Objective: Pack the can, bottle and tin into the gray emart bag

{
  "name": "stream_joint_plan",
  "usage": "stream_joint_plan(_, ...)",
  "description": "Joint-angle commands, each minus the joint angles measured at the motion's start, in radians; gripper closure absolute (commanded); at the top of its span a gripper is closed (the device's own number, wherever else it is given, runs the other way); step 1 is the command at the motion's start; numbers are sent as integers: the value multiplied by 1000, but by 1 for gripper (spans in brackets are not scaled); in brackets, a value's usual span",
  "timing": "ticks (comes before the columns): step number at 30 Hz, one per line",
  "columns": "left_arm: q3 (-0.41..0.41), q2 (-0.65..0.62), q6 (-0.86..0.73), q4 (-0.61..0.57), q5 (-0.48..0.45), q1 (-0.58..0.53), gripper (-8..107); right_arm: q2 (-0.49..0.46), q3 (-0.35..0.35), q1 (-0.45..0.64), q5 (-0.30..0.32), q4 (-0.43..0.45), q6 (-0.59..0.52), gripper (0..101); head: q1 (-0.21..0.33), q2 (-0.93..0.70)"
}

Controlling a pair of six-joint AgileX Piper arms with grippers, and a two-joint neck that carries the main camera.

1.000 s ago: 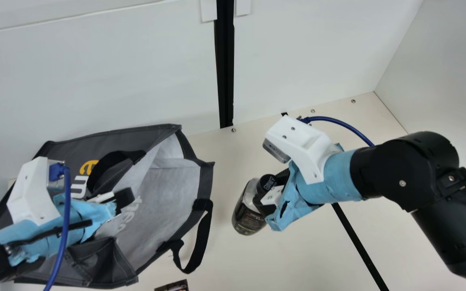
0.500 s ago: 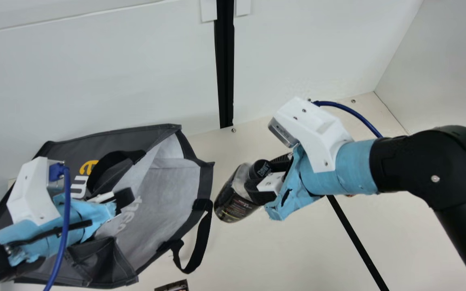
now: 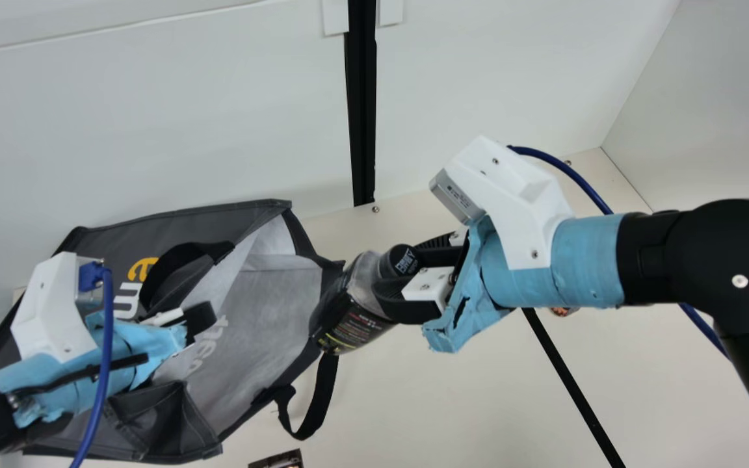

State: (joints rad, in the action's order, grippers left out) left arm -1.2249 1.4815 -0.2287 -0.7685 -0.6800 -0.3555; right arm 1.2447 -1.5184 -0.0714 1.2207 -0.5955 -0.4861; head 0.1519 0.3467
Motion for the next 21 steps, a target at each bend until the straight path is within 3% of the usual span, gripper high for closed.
stream_joint_plan(1,0,0,0,0,0,0,89,3,-2,2,-1,-25,-8,101,23,2)
stream_joint_plan(8,0,0,0,0,0,0,89,10,22,-18,-41,-84,-27,101,23,2)
stream_joint_plan(21,0,0,0,0,0,0,89,36,109,-94,-177,-154,-99,101,23,2)
